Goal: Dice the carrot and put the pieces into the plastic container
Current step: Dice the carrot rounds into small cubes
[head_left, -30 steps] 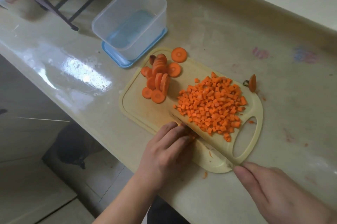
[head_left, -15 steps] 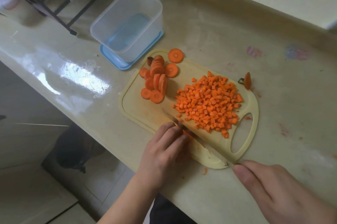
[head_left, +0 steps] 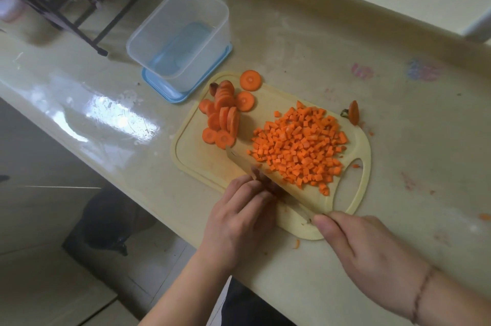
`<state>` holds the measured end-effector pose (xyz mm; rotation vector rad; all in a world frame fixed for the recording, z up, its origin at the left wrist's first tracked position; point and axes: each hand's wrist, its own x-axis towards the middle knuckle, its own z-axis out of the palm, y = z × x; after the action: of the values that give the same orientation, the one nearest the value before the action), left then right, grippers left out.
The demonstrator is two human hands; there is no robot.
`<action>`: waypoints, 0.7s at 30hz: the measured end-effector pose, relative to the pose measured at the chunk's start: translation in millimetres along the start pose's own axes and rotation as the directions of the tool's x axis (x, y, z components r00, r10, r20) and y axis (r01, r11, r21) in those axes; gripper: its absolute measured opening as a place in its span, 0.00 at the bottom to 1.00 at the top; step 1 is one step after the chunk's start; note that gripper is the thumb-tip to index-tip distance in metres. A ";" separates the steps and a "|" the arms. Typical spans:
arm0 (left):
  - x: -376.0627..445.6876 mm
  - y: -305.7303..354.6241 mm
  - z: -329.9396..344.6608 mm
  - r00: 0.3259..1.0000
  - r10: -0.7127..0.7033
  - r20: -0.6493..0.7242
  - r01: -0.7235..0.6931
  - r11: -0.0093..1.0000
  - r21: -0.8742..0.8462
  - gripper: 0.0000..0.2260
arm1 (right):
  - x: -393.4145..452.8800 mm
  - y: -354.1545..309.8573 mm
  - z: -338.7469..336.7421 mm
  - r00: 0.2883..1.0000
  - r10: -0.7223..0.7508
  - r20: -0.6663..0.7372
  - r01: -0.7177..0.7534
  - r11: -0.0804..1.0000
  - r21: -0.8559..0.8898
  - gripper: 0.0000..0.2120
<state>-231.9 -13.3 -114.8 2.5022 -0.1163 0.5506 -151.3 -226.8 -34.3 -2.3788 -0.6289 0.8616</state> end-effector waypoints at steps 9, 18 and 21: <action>-4.7 0.6 -0.7 0.999 0.027 -0.030 -0.026 0.999 0.032 0.11 | -19.2 5.8 -12.6 1.000 0.017 0.007 -0.018 0.998 0.068 0.35; -6.9 -2.5 -0.7 1.000 0.016 -0.013 -0.016 1.000 -0.019 0.12 | -41.1 12.6 -9.4 0.985 0.152 0.076 -0.149 0.988 -0.047 0.47; -4.0 -1.1 -0.7 0.999 -0.012 -0.046 0.011 1.000 -0.025 0.09 | -31.2 7.5 -2.5 0.989 0.106 0.102 -0.101 0.994 -0.048 0.43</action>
<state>-235.6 -12.0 -116.4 2.4629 -0.0909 0.5985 -169.3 -251.3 -23.7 -2.4353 -0.5733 1.0320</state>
